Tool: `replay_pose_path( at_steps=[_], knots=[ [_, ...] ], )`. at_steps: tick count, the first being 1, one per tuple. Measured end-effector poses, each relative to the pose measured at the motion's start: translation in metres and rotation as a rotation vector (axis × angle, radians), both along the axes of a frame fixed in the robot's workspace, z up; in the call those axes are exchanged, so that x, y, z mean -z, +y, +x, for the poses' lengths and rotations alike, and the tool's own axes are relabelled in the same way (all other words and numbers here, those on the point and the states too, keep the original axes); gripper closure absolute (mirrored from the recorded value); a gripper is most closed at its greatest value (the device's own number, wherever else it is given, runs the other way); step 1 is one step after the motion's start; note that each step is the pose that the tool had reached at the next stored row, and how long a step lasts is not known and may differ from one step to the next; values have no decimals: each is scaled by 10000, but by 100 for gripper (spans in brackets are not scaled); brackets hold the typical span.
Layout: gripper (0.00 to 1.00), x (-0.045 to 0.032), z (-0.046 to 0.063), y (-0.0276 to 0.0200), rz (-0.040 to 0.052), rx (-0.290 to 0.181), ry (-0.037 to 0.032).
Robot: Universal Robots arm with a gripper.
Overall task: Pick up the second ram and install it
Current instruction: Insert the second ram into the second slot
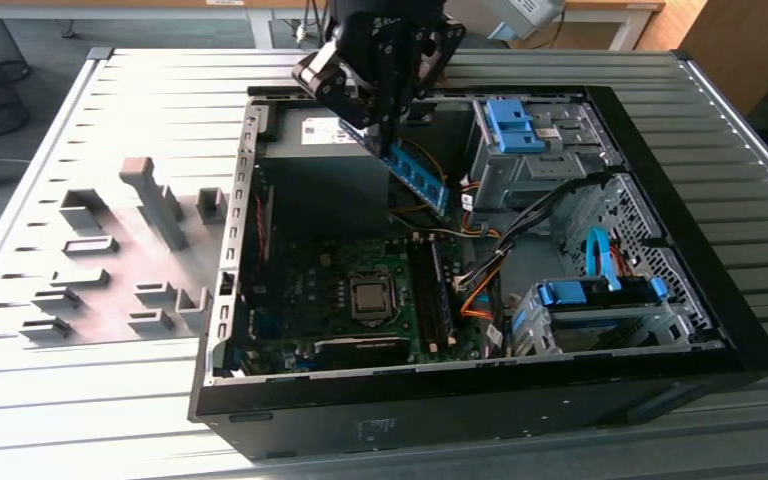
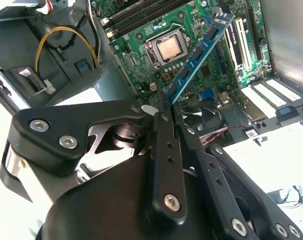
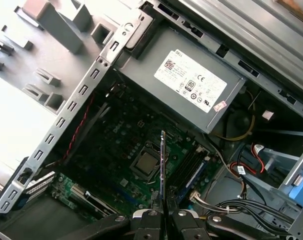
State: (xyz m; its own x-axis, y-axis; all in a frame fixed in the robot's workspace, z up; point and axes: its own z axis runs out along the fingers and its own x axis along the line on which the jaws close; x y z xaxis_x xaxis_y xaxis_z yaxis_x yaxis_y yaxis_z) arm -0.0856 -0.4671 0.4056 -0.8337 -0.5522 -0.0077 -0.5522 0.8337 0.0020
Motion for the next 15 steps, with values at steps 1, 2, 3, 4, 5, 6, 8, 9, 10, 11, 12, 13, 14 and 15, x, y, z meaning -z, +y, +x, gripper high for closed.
replay_pose_path(
  at_steps=[1, 2, 3, 4, 5, 6, 8, 9, 10, 11, 12, 13, 14, 15],
  knots=[
    [86, 0, 0, 0, 0, 59, 0],
    [86, 1, 0, 0, 0, 117, 0],
    [86, 1, 0, 0, 0, 176, 0],
    [86, 1, 0, 0, 0, 232, 0],
    [86, 1, 0, 0, -1, 285, 1],
    [86, 1, 0, 0, -1, 330, 1],
    [86, 2, 0, 0, -1, 385, 1],
    [86, 1, 0, 0, -1, 389, 0],
    [86, 2, 0, 0, -1, 391, 0],
    [86, 2, 0, 0, -1, 391, 1],
    [86, 2, 0, 0, -1, 391, 0],
    [86, 2, 0, 0, -1, 391, 0],
    [86, 2, 0, 0, -1, 391, 0],
    [86, 1, 0, 0, -1, 391, 1]
  ],
)
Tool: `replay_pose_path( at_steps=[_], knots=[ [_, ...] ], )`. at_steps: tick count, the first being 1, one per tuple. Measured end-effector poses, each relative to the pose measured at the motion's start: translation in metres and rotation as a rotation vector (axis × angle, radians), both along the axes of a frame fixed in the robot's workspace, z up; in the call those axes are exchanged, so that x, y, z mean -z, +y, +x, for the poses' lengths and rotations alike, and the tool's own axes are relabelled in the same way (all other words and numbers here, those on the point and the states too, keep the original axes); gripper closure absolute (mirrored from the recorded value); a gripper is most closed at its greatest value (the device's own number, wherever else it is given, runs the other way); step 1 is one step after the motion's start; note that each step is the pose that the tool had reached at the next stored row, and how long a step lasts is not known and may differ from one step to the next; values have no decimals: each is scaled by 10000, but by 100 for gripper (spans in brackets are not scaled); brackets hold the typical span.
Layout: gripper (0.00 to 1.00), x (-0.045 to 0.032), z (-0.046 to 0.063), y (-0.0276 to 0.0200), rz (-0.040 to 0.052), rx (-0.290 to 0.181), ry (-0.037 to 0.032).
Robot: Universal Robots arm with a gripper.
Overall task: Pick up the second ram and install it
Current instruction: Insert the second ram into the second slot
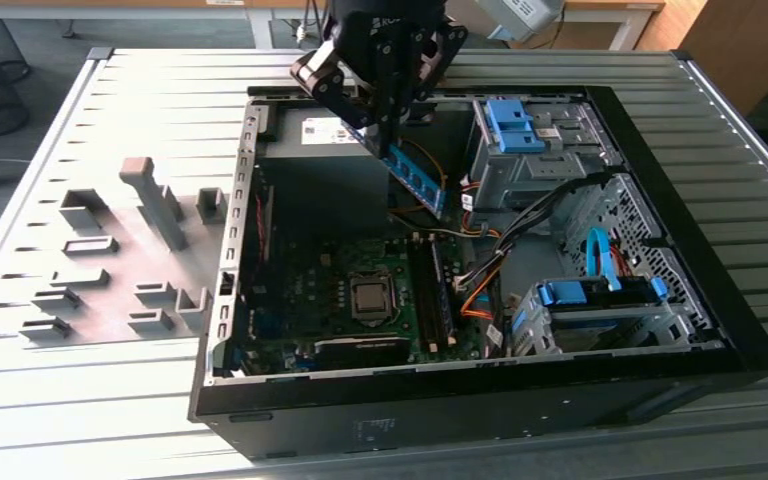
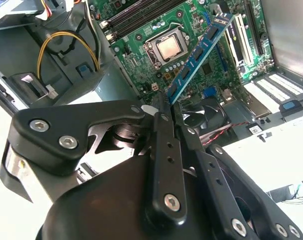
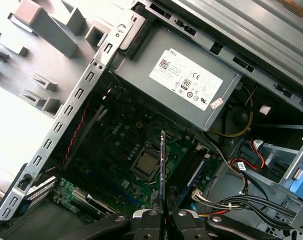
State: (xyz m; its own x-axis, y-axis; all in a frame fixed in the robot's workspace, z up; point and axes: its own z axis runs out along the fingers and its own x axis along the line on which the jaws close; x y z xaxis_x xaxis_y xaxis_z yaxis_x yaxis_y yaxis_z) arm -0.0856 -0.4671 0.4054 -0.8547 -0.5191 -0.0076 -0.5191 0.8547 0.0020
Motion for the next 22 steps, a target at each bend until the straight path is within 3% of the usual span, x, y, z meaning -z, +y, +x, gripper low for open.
replay_pose_path(
  at_steps=[9, 11, 22],
  knots=[
    [86, 1, 0, 0, 1, 122, 0],
    [86, 2, 0, 0, 1, 622, 0],
    [86, 9, 0, 0, -4, 2344, 0]
  ],
)
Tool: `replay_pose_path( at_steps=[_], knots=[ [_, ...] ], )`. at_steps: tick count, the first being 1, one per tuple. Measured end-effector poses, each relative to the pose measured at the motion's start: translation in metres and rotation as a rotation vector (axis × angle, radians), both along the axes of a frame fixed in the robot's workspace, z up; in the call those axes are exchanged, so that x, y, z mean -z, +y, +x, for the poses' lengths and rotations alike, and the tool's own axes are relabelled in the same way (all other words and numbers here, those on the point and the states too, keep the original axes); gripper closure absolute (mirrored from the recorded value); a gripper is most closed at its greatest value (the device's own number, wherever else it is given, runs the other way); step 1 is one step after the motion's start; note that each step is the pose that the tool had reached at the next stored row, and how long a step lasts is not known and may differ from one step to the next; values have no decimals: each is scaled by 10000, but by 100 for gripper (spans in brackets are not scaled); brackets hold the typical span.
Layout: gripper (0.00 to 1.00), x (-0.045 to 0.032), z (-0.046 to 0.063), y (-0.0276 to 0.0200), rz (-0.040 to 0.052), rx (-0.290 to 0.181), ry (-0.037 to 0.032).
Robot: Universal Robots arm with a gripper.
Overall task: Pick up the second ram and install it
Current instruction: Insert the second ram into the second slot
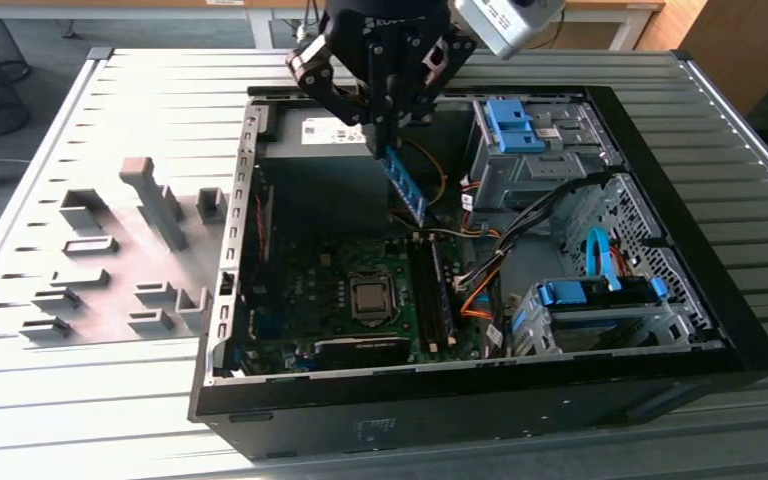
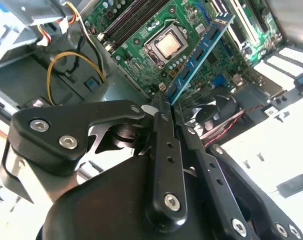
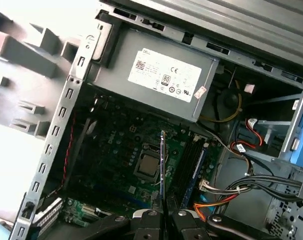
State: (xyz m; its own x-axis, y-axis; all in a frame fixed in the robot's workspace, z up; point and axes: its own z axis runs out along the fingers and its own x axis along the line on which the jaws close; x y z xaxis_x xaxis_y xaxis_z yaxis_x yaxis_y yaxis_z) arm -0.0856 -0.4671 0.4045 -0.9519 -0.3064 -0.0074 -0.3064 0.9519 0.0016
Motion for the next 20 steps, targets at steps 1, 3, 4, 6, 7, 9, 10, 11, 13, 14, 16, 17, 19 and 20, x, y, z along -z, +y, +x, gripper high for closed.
replay_pose_path(
  at_steps=[1, 3, 4, 6, 7, 9, 10, 11, 13, 14, 16, 17, 19, 20],
  knots=[
    [86, 1, 0, 0, 0, 175, 0],
    [86, 2, 0, 0, 0, 499, 0],
    [86, 2, 0, 0, 0, 567, 0],
    [86, 2, 0, 0, 0, 574, 0],
    [86, 2, 0, 0, 0, 585, -1],
    [86, 2, 0, 0, -1, 596, 0],
    [86, 2, 0, 0, 0, 597, 0],
    [86, 2, 0, 0, 0, 597, 0],
    [86, 2, 0, 0, 0, 598, 0],
    [86, 2, 0, 0, 0, 598, 0],
    [86, 2, 0, 0, 0, 602, 0],
    [86, 2, 0, 0, 0, 609, 0],
    [86, 2, 0, 0, 0, 637, 0],
    [86, 2, 0, 0, 0, 674, 0]
  ],
)
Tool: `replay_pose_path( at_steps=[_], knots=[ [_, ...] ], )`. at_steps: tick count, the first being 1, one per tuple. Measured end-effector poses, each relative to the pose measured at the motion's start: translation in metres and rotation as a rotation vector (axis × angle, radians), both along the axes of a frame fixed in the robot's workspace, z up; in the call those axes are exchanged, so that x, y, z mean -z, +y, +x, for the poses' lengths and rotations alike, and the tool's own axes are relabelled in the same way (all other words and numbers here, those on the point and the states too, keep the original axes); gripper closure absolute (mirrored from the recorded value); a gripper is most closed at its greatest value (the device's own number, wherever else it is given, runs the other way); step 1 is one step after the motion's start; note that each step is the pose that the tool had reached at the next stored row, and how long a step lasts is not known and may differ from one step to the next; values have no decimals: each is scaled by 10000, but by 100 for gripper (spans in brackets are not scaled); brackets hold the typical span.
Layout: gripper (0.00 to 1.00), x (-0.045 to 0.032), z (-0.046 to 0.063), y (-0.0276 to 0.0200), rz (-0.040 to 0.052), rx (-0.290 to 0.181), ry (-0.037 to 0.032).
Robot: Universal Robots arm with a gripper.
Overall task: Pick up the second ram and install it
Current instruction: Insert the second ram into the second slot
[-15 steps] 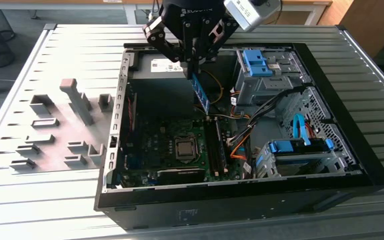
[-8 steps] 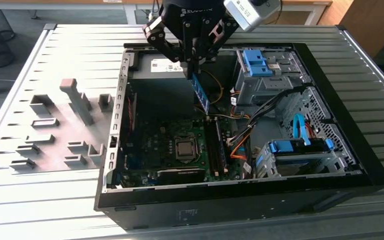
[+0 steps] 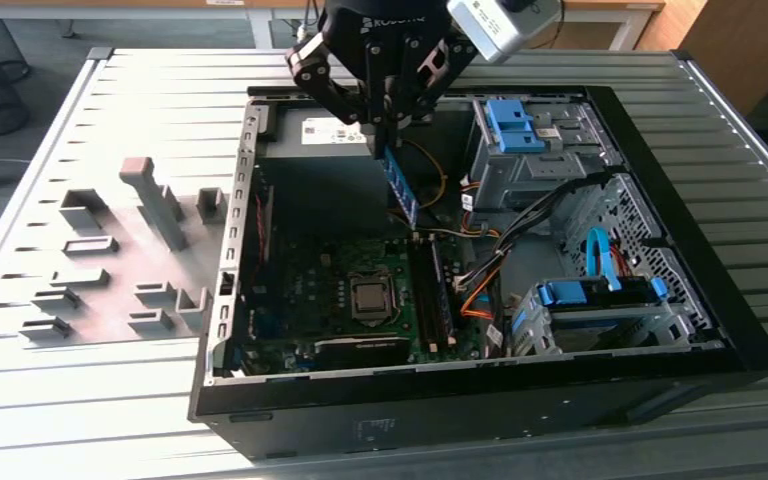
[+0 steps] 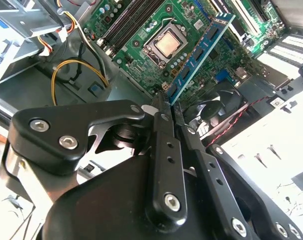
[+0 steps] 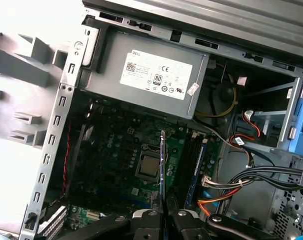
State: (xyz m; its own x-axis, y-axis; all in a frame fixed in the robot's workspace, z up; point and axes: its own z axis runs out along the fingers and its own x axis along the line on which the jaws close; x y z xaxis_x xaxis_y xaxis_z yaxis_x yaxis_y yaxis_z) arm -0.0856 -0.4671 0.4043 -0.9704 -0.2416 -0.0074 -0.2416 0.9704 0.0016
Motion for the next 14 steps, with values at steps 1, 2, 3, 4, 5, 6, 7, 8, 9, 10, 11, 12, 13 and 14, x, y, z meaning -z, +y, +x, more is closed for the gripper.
replay_pose_path(
  at_steps=[1, 2, 3, 4, 5, 6, 7, 8, 9, 10, 11, 12, 13, 14],
  knots=[
    [86, 0, 0, 0, -2, 64, 0],
    [86, 1, 0, 0, -2, 147, 0],
    [86, 3, 0, 0, -3, 271, 0],
    [86, 6, 0, 0, -3, 441, -1],
    [86, 9, 0, 1, -4, 622, 0],
    [86, 12, 0, 0, -6, 800, 1],
    [86, 17, 0, 0, -4, 992, 0],
    [86, 22, 0, 0, -3, 1171, 0],
    [86, 27, 0, 0, -4, 1352, 0],
    [86, 32, 0, 0, -4, 1525, 0],
    [86, 40, 0, 0, -4, 1689, 0],
    [86, 50, 1, 0, -3, 1810, 0],
    [86, 60, 4, 0, -5, 1847, 0],
    [86, 73, 11, 0, -7, 1858, 1]
  ],
)
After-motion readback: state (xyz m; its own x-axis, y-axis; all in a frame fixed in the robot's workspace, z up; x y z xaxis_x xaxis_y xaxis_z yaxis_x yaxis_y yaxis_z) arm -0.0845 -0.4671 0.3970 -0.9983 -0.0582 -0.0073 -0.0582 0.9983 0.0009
